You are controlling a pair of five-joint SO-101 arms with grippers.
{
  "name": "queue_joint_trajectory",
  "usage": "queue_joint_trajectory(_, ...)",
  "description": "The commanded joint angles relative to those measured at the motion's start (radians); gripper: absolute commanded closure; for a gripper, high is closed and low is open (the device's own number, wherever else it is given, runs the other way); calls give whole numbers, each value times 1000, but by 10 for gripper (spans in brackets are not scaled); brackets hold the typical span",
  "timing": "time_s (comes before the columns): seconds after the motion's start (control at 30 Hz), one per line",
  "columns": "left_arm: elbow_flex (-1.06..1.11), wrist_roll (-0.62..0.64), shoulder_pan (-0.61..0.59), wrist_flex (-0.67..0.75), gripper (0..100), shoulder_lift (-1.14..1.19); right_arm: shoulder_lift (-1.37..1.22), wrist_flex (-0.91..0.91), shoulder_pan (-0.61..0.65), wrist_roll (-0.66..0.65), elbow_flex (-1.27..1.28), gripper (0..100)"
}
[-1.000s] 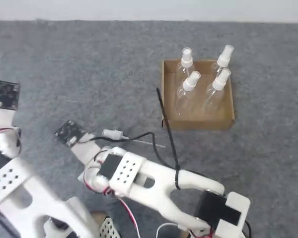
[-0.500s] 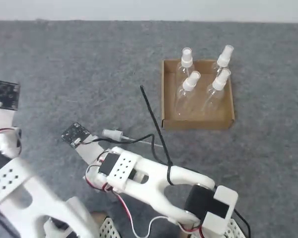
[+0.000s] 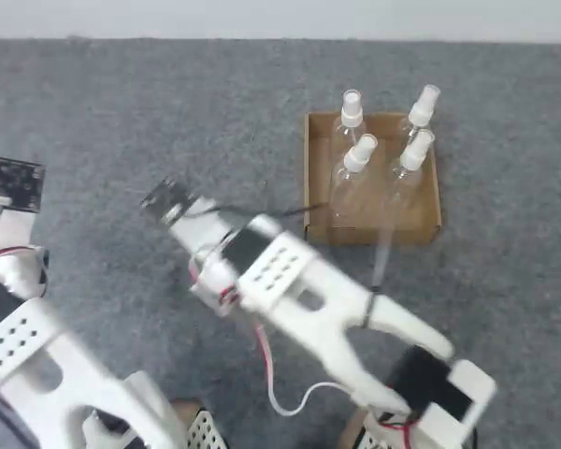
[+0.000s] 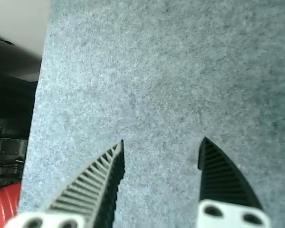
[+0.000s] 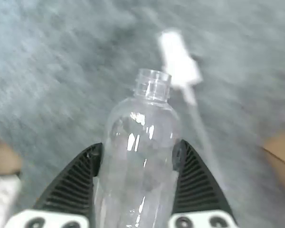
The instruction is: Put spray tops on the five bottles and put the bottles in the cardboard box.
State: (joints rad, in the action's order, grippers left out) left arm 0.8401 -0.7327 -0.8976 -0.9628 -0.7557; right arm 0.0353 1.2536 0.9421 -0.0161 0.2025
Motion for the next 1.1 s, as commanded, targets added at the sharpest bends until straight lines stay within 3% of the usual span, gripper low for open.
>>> queue_joint_trajectory(0.0,-8,-6,18,-35,765,-9,186,289,-153,-114,-153,993)
queue_joint_trajectory(0.17,-16,-3,166,-241,765,-12,346,495,-312,-158,-213,993)
queue_joint_trajectory(0.3,-10,112,315,-325,765,-12,487,544,-463,-249,-161,993)
queue_joint_trajectory(0.6,-7,454,690,-327,765,-3,621,518,-1059,-605,64,993)
queue_joint_trajectory(0.7,-8,580,813,-273,765,-2,610,441,-1260,-707,118,993)
queue_joint_trajectory(0.83,-8,732,907,-236,765,-2,582,200,-1457,-764,270,993)
queue_joint_trajectory(1.07,-10,758,913,-187,767,120,432,-79,-1537,-761,473,993)
